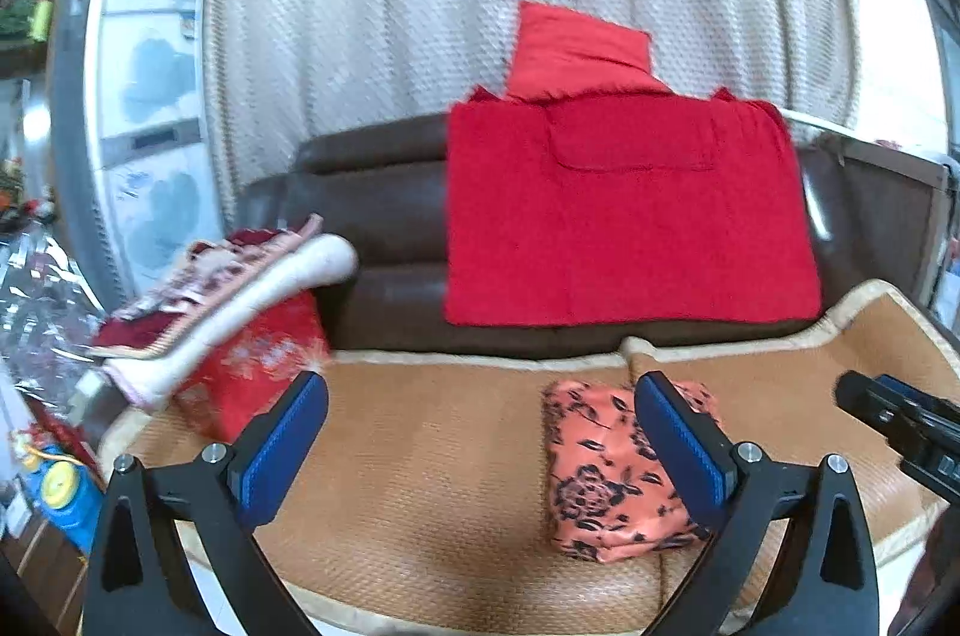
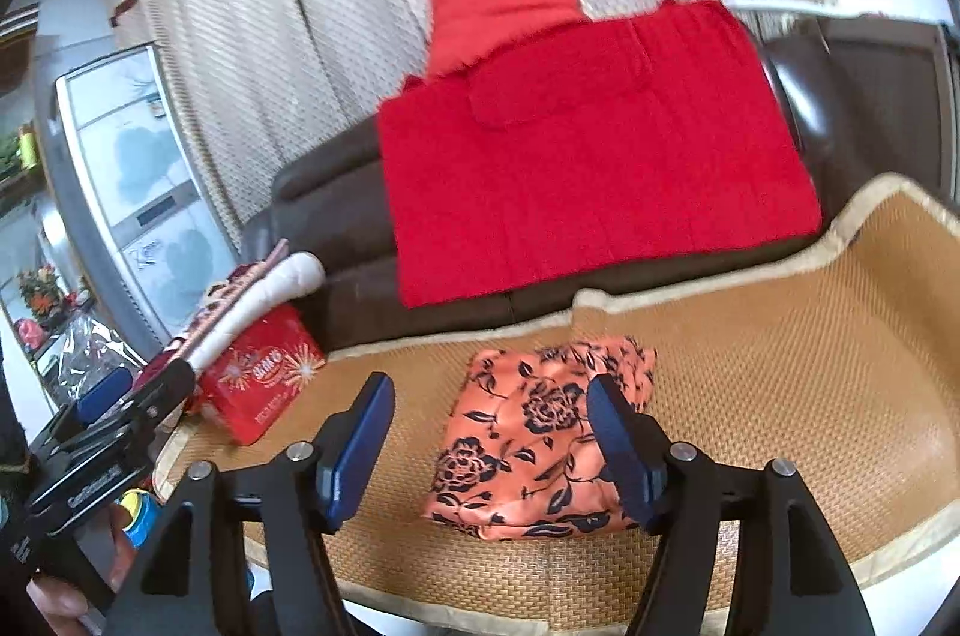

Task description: Fold small clothes

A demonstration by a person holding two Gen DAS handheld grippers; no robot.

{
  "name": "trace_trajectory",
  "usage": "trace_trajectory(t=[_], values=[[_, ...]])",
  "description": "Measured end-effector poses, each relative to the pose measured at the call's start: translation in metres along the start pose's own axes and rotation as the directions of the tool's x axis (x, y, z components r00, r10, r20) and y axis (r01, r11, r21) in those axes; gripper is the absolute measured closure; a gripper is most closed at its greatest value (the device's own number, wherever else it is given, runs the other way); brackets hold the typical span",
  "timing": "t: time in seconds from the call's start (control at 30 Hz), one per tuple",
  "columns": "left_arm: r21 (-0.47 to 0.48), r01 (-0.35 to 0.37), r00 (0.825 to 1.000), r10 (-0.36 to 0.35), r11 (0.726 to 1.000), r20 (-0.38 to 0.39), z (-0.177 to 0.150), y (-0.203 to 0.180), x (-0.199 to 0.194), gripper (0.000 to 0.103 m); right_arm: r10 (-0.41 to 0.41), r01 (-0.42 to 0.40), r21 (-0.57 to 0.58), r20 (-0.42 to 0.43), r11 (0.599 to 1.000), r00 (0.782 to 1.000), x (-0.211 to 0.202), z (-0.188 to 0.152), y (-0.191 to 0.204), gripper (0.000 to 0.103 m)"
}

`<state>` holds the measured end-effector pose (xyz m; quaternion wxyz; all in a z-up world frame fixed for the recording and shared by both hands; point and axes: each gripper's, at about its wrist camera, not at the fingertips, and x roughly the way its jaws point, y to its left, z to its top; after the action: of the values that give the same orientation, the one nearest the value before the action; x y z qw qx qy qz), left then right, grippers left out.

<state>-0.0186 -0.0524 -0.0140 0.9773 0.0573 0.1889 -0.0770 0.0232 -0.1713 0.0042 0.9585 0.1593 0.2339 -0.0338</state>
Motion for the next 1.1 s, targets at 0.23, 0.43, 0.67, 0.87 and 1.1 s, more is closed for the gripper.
trace_trajectory(t=[0.23, 0.43, 0.67, 0.87, 1.1], values=[[0.045, -0.064, 0.996, 0.061, 0.997, 0.065, 0.003, 0.002, -0.03, 0.0, 0.012, -0.011, -0.051, 0.035, 0.999, 0.999, -0.029, 0.0, 0.025, 0.028], [0.038, -0.027, 0.998, 0.025, 0.999, 0.059, 0.005, 0.01, -0.042, 0.0, -0.009, 0.013, -0.099, 0.042, 0.995, 0.999, -0.035, -0.007, 0.041, 0.028], [0.025, -0.002, 0.999, 0.001, 1.0, 0.041, 0.0, 0.021, -0.048, 0.0, -0.043, 0.049, -0.15, 0.041, 0.988, 0.998, -0.038, -0.02, 0.059, 0.028], [0.038, 0.002, 0.999, -0.003, 0.999, 0.032, -0.007, 0.023, -0.05, 0.0, -0.093, 0.103, -0.194, 0.059, 0.976, 0.994, -0.035, -0.035, 0.071, 0.028], [0.035, 0.003, 0.999, -0.004, 0.999, 0.041, -0.009, 0.023, -0.053, 0.0, -0.115, 0.128, -0.179, 0.079, 0.975, 0.99, -0.04, -0.033, 0.066, 0.028]])
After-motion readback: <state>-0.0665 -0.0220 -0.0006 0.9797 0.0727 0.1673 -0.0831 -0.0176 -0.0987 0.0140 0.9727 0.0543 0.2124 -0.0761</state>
